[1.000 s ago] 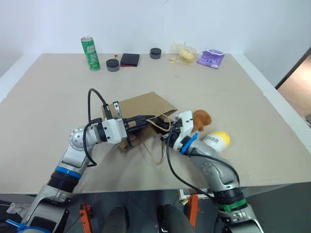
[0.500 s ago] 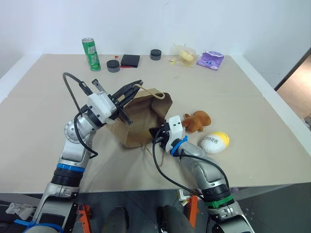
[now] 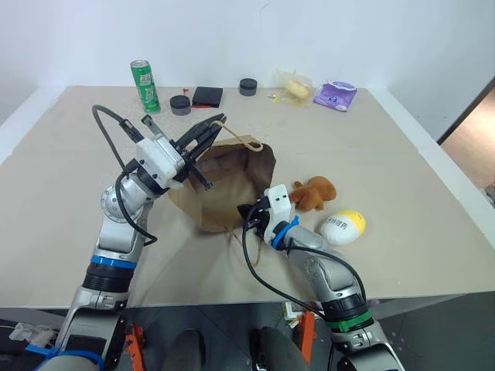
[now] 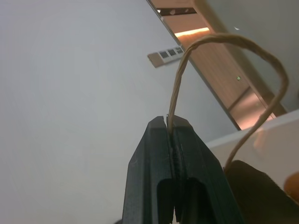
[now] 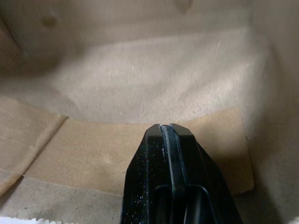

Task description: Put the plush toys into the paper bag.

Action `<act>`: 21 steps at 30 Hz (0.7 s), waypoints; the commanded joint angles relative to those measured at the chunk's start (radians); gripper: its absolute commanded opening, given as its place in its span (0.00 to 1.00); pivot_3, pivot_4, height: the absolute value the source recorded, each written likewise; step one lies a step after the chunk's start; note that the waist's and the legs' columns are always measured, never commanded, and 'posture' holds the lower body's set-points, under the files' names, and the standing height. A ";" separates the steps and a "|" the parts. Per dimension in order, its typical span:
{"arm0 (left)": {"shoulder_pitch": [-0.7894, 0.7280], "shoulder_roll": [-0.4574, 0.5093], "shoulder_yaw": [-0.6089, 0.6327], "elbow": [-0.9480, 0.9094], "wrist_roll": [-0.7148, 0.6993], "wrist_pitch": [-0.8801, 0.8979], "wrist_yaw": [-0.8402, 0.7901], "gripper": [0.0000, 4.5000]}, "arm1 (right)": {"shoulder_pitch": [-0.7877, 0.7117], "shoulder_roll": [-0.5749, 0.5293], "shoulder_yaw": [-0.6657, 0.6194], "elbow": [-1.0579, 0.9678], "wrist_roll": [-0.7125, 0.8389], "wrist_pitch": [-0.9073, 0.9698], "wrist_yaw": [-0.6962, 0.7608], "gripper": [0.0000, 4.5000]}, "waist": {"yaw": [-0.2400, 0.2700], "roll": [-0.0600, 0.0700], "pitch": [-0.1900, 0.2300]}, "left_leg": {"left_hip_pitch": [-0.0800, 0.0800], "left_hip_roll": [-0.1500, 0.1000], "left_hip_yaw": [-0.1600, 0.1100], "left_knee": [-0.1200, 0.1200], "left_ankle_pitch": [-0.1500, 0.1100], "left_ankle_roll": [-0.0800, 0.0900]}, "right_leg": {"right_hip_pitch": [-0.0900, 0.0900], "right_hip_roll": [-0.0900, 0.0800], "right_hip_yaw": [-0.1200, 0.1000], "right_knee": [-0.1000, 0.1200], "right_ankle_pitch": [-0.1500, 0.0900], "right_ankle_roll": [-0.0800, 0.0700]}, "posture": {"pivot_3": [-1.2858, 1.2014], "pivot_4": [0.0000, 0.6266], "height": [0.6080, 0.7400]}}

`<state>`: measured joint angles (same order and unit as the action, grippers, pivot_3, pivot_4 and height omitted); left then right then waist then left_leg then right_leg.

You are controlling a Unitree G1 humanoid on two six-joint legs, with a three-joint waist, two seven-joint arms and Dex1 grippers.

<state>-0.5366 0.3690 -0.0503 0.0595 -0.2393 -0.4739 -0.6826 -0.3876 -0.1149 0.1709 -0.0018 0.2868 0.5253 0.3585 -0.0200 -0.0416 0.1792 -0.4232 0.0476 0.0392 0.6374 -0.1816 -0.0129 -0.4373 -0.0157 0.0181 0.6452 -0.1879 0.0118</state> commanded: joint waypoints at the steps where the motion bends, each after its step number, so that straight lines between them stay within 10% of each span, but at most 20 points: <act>1: 0.040 0.008 -0.039 -0.033 -0.011 0.024 -0.051 0.00 | 0.019 -0.034 -0.022 -0.075 0.007 -0.031 0.047 0.01 | 0.001 0.000 0.000 | 0.000 0.000 0.000 0.000 0.000 0.000 | 0.000 0.000 0.000 0.000 0.000 0.000 | 0.52 0.24 1.00; 5: 0.074 0.000 -0.046 -0.035 -0.006 0.005 -0.071 0.00 | 0.023 -0.066 -0.069 -0.217 0.079 -0.018 0.097 0.21 | 0.000 0.000 0.001 | -0.002 0.000 0.001 0.000 0.000 0.000 | -0.002 0.000 0.001 0.000 -0.001 -0.002 | 0.52 0.24 1.00; 13: 0.066 -0.004 -0.040 -0.021 -0.002 0.003 -0.072 0.00 | 0.120 -0.336 -0.278 -0.574 0.342 0.201 0.224 0.99 | 0.003 0.001 0.001 | -0.002 0.000 0.000 0.000 0.000 0.000 | -0.002 -0.001 0.000 0.000 -0.001 -0.002 | 0.52 0.24 1.00; 21: 0.076 -0.002 -0.036 -0.032 -0.010 0.008 -0.072 0.00 | 0.300 -0.692 -0.547 -0.450 0.331 0.354 0.257 1.00 | -0.001 0.001 0.001 | -0.001 -0.003 0.002 0.000 0.000 0.000 | -0.001 -0.004 0.000 -0.001 -0.003 -0.003 | 0.52 0.24 1.00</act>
<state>-0.4573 0.3678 -0.1039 0.0609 -0.2380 -0.4593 -0.7537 -0.0878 -0.8027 -0.3676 -0.4646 0.6260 0.8625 0.6227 -0.0209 -0.0405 0.1806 -0.4227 0.0450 0.0410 0.6377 -0.1817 -0.0130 -0.4378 -0.0195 0.0187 0.6441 -0.1907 0.0083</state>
